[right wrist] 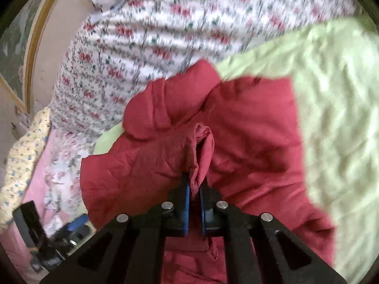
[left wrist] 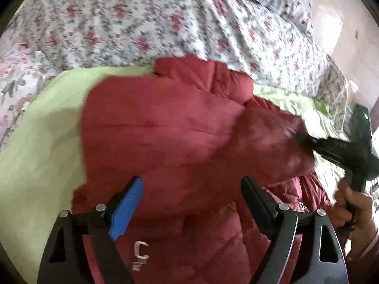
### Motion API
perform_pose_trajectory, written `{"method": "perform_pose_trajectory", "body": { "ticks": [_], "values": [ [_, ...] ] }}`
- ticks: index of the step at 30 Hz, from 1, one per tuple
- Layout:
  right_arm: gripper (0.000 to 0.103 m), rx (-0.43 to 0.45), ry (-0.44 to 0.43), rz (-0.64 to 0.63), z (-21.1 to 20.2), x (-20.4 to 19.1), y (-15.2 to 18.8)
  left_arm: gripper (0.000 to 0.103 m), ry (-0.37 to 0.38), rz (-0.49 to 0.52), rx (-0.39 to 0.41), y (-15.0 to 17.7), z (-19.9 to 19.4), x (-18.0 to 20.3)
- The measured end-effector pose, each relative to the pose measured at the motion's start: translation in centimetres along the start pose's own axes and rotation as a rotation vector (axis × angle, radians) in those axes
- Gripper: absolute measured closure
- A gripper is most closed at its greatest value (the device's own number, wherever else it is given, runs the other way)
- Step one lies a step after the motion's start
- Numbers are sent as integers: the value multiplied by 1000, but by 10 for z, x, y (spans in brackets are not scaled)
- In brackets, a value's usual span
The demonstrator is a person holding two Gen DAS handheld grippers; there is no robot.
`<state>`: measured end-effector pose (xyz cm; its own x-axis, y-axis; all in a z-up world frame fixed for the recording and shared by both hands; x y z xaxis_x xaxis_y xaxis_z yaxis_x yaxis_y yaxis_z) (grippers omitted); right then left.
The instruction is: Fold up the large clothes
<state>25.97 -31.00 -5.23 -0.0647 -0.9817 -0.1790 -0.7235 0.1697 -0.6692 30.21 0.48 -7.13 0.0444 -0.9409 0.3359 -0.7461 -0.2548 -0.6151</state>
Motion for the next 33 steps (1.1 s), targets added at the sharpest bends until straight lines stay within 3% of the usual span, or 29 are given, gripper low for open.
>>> {"method": "perform_pose_trajectory", "body": {
  "ticks": [5, 8, 11, 16, 19, 22, 25, 27, 29, 33],
  "values": [
    [97, -11, 78, -21, -3, 17, 3, 21, -41, -7, 38, -18, -3, -15],
    [97, -29, 109, -44, 5, 18, 9, 31, -64, 3, 30, -27, 11, -18],
    [97, -29, 127, -60, 8, 18, 11, 39, -103, 11, -10, -28, 36, -24],
    [97, -32, 126, -72, 7, 18, 12, 38, -133, 16, -78, -20, 73, -30],
    [88, -10, 122, -65, -5, 14, 9, 38, -146, 8, -87, -16, 82, -30],
    [79, 77, 195, -107, -28, 2, -1, 38, -158, 10, -88, -17, 86, -28],
    [68, 156, 195, -180, -45, -25, -9, 38, -168, 13, -85, -18, 88, -26],
    [61, 103, 156, -253, -31, -46, -6, 38, -173, 12, -82, -18, 90, -26],
    [62, 13, 141, -308, -3, -58, 4, 38, -178, 14, -80, -18, 90, -27],
    [62, -121, 205, -312, 41, -40, 26, 37, -178, 32, -84, -16, 88, -27]
  ]
}}
Point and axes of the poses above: each gripper's, at about its wrist camera, not at the fingertips, and z roughly the way its jaws point, x to its right, y to its underside, the point moved 6 cm from there along z, roughly the way its jaws point, and after that the axes turned 12 degrees about -z, right-handed, at the moved point
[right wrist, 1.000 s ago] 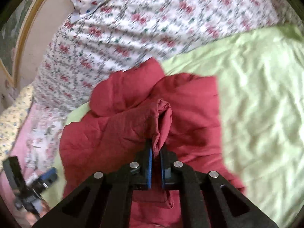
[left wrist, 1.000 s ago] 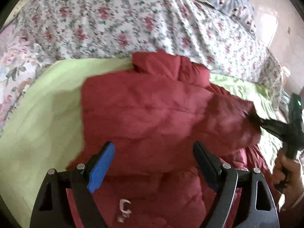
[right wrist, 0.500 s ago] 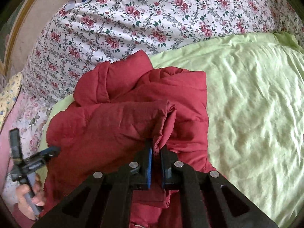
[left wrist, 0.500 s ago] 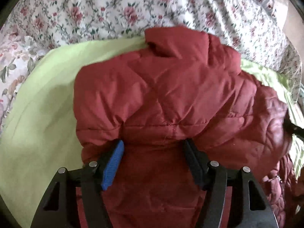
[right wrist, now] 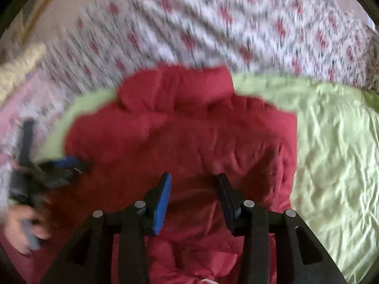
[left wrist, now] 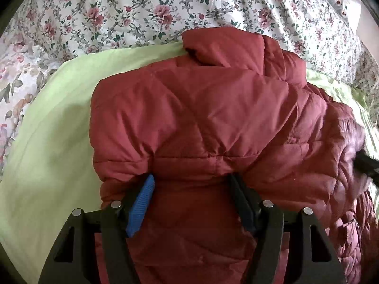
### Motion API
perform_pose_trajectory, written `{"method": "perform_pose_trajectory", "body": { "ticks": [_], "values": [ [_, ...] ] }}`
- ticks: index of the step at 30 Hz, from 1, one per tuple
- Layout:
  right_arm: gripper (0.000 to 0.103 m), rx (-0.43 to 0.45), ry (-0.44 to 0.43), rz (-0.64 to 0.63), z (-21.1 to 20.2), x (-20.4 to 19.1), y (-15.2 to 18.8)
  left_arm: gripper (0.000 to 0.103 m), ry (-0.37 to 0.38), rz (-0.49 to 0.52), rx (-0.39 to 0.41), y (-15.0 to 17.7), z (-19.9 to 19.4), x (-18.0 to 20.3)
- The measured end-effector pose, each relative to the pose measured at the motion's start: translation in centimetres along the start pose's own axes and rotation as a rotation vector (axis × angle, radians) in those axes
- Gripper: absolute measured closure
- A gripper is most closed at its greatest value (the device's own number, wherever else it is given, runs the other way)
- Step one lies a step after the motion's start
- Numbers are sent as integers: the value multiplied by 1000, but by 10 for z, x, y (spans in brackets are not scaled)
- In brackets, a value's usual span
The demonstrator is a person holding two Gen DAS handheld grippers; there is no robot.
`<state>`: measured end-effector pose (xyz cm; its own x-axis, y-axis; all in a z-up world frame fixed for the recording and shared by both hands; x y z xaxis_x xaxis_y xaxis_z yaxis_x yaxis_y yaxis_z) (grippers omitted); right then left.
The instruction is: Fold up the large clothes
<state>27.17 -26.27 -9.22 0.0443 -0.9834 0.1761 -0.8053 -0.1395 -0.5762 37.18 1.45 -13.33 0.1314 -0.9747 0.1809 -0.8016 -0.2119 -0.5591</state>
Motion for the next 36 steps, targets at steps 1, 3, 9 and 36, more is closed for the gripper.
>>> {"method": "perform_pose_trajectory", "body": {
  "ticks": [1, 3, 9, 36],
  "values": [
    [62, -20, 11, 7, 9, 5, 5, 37, 2, 2, -3, 0, -2, -1],
    [62, -25, 21, 16, 15, 14, 10, 38, 10, 9, 1, 0, -9, 0],
    [62, -27, 14, 25, 16, 17, 14, 38, 50, 19, 55, 5, -42, -2],
    [62, -32, 1, 67, 18, 30, 21, 29, -16, -14, -53, 11, -1, -15]
  ]
}}
Point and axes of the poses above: each gripper's, at about its wrist camera, not at the fingertips, and z roughly the way its jaws point, x to its right, y to its underside, the point moved 6 cm from there along z, roughly the way its jaws point, and after that the axes turned 12 degrees about -z, right-handed, at the moved point
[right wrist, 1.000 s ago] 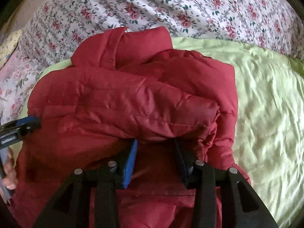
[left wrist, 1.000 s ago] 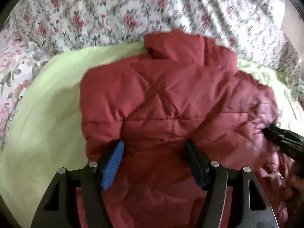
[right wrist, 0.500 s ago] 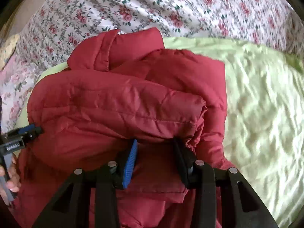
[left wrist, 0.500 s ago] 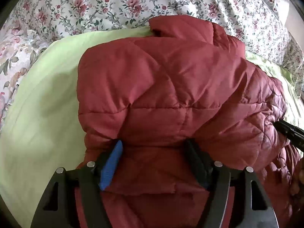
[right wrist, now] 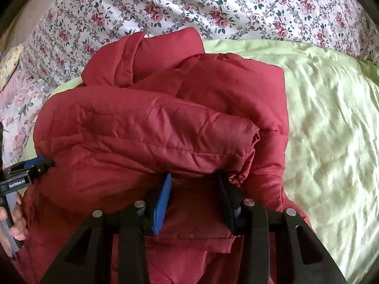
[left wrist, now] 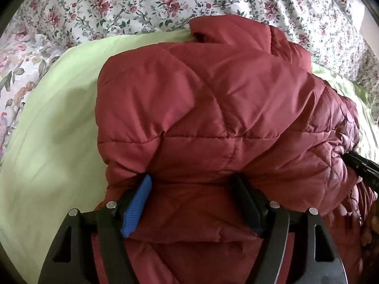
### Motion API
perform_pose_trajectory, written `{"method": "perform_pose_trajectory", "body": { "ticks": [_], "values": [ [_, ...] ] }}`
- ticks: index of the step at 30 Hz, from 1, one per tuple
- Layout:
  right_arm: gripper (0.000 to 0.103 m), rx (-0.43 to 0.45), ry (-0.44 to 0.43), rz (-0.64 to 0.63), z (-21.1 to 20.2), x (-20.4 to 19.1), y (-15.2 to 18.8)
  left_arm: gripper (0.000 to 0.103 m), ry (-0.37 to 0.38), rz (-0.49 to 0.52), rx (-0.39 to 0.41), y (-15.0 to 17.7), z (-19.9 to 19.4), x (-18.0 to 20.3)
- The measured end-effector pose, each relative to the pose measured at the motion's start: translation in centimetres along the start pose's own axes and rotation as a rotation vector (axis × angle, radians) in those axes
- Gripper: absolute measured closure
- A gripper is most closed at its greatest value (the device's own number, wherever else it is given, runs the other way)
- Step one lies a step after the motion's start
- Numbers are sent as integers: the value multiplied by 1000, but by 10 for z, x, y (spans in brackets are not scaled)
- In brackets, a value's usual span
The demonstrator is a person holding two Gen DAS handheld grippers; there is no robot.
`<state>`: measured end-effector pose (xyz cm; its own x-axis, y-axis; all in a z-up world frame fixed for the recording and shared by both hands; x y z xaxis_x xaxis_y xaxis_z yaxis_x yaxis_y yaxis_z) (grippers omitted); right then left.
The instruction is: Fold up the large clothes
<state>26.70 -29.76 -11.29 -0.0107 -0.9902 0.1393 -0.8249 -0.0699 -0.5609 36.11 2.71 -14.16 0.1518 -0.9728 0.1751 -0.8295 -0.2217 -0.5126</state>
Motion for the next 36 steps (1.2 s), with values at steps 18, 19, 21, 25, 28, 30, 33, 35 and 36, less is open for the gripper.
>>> {"method": "perform_pose_trajectory", "body": {
  "ticks": [18, 19, 21, 25, 28, 30, 33, 35, 36],
  "values": [
    [51, -45, -73, 35, -73, -8, 37, 24, -116, -27, -20, 46, -77, -26],
    [51, -53, -82, 40, -78, -9, 43, 24, -117, -25, -23, 53, -82, -28],
    [50, -60, -93, 44, -88, -11, 53, 24, -111, -26, -27, 65, -93, -33],
    [45, -59, -107, 53, -109, -13, 71, 23, -85, -47, -42, 87, -111, -41],
    [44, -65, -120, 54, -121, -16, 83, 23, -86, -55, -40, 100, -123, -50],
    [43, -73, -123, 50, -128, -19, 92, 22, -83, -55, -37, 109, -133, -54],
    [38, -81, -129, 45, -139, -21, 106, 21, -72, -60, -39, 125, -147, -62],
    [36, -86, -119, 40, -148, -20, 116, 20, -56, -74, -41, 135, -158, -69],
    [35, -87, -112, 40, -150, -19, 119, 20, -52, -82, -42, 138, -162, -72]
  ]
}}
Point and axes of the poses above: each gripper's, at about its wrist camera, not at the fingertips, and z roughly the way its jaws point, x to its right, y to its underside, the point moved 6 cm from there along z, roughly the way its jaws point, and after that the axes turned 12 degrees about -z, right-handed, at the moved point
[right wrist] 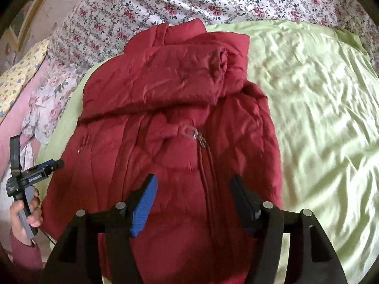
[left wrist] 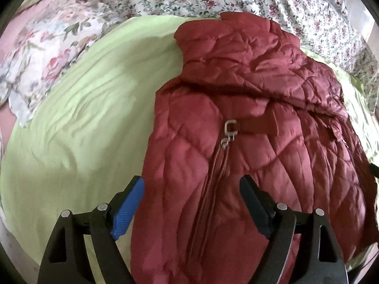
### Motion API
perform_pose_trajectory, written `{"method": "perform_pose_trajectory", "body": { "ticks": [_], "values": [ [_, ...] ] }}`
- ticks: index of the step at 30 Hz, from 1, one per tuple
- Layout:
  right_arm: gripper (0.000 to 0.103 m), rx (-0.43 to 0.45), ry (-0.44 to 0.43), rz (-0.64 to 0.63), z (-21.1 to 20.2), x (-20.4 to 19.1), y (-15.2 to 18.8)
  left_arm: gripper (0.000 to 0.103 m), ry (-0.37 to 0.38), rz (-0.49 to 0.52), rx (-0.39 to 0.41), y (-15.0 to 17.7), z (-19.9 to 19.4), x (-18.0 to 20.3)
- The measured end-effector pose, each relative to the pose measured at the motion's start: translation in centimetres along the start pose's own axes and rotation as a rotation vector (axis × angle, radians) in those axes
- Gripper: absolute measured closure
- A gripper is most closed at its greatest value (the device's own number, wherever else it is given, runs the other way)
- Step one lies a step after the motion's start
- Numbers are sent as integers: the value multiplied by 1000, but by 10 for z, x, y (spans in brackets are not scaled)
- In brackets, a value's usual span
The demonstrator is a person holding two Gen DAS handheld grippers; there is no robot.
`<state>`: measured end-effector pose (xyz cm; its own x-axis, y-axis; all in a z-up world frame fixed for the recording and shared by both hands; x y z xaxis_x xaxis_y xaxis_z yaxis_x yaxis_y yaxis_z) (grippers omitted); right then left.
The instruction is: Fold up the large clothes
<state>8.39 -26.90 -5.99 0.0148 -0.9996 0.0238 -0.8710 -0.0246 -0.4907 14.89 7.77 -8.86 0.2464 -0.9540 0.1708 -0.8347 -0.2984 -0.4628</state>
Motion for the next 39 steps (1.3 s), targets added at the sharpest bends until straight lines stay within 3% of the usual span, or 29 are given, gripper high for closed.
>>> {"method": "perform_pose_trajectory", "body": {
  "ticks": [13, 21, 39],
  "values": [
    [27, -18, 84, 61, -43, 18, 56, 20, 28, -111, -2, 44, -44, -59],
    [26, -47, 67, 84, -45, 13, 79, 20, 34, -154, -31, 59, -47, -77],
    [24, -76, -14, 154, -32, 4, 101, 20, 89, -110, -109, 83, -37, -70]
  ]
}}
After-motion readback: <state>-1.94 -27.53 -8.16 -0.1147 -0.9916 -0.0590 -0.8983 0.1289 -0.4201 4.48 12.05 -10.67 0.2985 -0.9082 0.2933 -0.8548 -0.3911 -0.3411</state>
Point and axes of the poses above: each gripper's, at about its wrist camera, not at the fingertips, and z roughly the way its jaws point, x to its right, y to its underside, the point moved 6 cm from there along z, roughly the way its jaws point, and after that the axes turned 12 degrees about -z, right-handed, at the moved point
